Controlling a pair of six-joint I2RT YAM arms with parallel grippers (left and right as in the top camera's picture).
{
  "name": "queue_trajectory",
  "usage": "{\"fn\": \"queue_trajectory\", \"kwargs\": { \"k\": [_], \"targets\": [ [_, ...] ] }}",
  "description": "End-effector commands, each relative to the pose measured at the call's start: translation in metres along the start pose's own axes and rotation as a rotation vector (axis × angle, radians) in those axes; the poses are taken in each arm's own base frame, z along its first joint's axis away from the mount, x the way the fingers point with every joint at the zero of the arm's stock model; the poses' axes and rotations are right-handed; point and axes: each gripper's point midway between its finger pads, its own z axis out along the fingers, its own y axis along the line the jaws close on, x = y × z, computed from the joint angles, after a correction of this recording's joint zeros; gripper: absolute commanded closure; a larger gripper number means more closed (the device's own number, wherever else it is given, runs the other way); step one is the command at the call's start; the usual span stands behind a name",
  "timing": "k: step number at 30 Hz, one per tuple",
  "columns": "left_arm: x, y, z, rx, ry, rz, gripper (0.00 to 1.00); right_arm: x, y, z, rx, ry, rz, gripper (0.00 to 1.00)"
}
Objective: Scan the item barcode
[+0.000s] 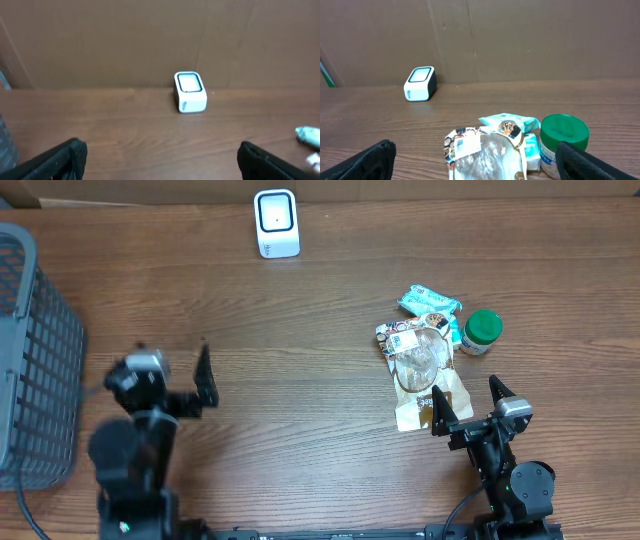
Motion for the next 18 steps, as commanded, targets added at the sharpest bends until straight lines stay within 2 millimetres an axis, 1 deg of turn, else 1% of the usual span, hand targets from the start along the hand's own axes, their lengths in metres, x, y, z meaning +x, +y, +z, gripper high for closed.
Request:
{"fn": "queue_trajectory", "kwargs": {
  "k": [1,3,7,18],
  "targets": [
    [0.018,-0.011,-0.012,0.038,-0.054,0.166,0.01,0.002,0.001,0.000,-0.007,-0.003,0.005,0.00],
    [0.027,-0.010,-0.017,0.026,-0.079,0.205,0.01,0.002,0.001,0.000,-0.007,-0.003,0.005,0.00],
    [0.039,-0.007,-0.023,0.000,-0.111,0.229,0.01,0.002,0.001,0.000,-0.007,-0.003,0.005,0.00],
    [0.078,-0.015,-0.021,0.032,-0.133,0.242,0.01,0.002,0.001,0.000,-0.007,-0.003,0.005,0.00]
  ]
}}
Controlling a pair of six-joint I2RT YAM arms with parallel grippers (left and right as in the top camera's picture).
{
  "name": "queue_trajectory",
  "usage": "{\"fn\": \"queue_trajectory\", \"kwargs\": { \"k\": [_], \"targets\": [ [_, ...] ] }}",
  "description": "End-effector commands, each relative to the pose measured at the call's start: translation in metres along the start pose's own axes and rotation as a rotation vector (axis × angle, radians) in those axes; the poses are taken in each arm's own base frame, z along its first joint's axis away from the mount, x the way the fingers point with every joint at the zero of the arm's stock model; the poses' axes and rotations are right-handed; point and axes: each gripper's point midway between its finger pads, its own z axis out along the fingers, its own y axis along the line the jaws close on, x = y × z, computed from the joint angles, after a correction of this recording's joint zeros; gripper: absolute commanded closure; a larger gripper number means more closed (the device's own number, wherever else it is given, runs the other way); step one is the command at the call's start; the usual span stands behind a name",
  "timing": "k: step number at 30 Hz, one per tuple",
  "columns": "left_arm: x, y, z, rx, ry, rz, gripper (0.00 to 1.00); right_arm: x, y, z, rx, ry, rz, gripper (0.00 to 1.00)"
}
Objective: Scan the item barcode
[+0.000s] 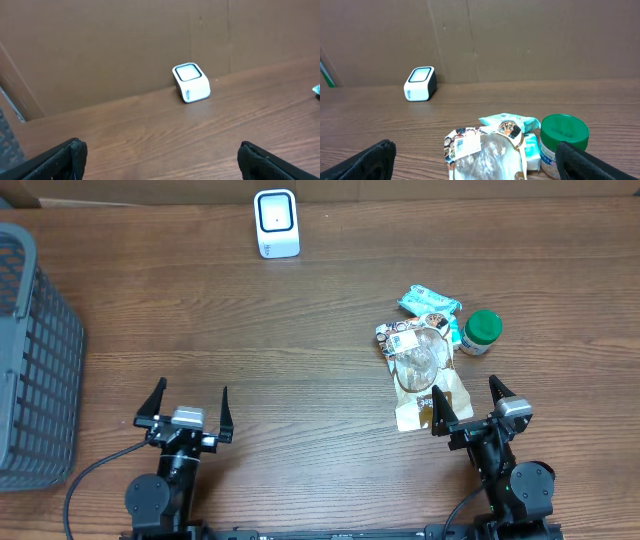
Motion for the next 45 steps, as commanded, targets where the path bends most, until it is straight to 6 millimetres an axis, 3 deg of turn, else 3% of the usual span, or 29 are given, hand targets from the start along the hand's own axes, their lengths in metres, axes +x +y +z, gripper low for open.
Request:
{"fn": "queue_trajectory", "kwargs": {
  "k": [1,4,45],
  "targets": [
    [0.010,-0.004,0.000,0.008,0.009,0.012,0.00,0.002,0.001,0.000,-0.008,-0.003,0.006,0.00],
    [0.024,-0.007,-0.001,0.018,0.066,0.002,0.00,0.002,0.001,0.000,-0.008,-0.003,0.006,0.00],
    [0.023,-0.006,-0.001,0.016,0.063,-0.007,0.00,0.002,0.001,0.000,-0.008,-0.003,0.006,0.00]
  ]
}}
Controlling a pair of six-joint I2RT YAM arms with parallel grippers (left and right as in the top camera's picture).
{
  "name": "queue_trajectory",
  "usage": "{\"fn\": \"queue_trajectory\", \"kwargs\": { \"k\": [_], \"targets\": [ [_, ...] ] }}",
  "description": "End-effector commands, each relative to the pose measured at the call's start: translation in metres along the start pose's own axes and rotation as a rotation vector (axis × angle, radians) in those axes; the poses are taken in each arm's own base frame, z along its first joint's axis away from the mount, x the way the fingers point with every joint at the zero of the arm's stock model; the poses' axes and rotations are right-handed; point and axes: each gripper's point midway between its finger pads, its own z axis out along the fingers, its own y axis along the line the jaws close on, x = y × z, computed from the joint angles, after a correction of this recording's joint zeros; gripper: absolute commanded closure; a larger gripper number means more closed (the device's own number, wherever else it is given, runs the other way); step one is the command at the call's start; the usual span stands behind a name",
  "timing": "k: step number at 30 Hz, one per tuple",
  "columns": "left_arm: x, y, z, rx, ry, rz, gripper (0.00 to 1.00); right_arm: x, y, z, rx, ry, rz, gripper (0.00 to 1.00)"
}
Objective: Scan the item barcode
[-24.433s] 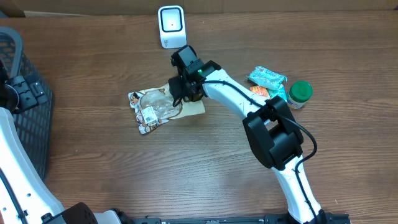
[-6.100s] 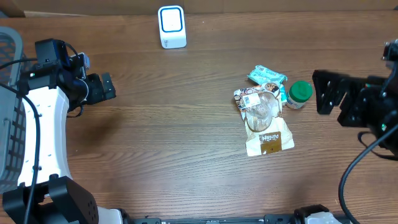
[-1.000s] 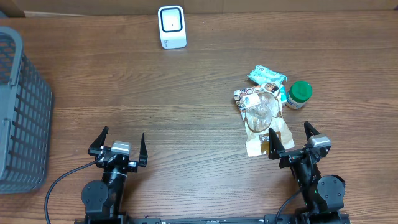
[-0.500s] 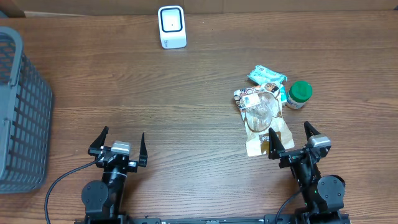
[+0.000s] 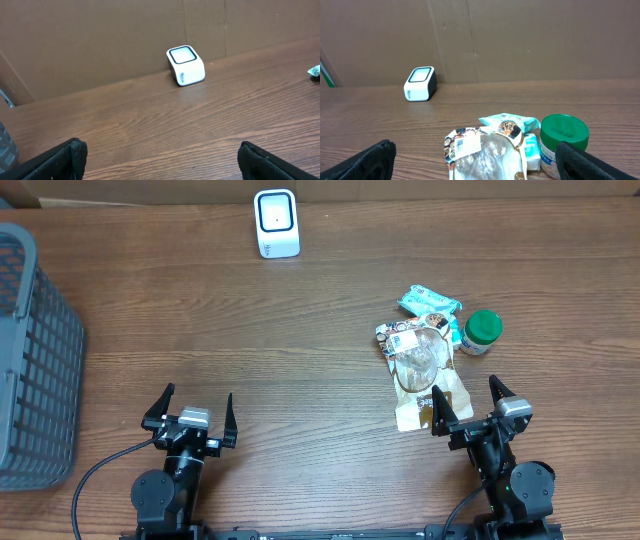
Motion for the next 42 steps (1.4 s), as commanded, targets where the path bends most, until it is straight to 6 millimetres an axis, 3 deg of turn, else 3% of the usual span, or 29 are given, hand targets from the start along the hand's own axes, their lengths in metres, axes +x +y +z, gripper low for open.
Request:
{"fn": "queue_trajectory", "kwargs": {
  "k": [1,42],
  "targets": [
    [0.0002,-0.0004,-0.0002,-0.002,-0.006,0.005,0.01,0.0019,0.0011,0.0000,-0.007,-0.004,0.005,0.00],
    [0.0002,-0.0004,-0.0002,-0.002,-0.006,0.005,0.00,0.0019,0.0011,0.0000,-0.007,-0.004,0.005,0.00]
  ]
}}
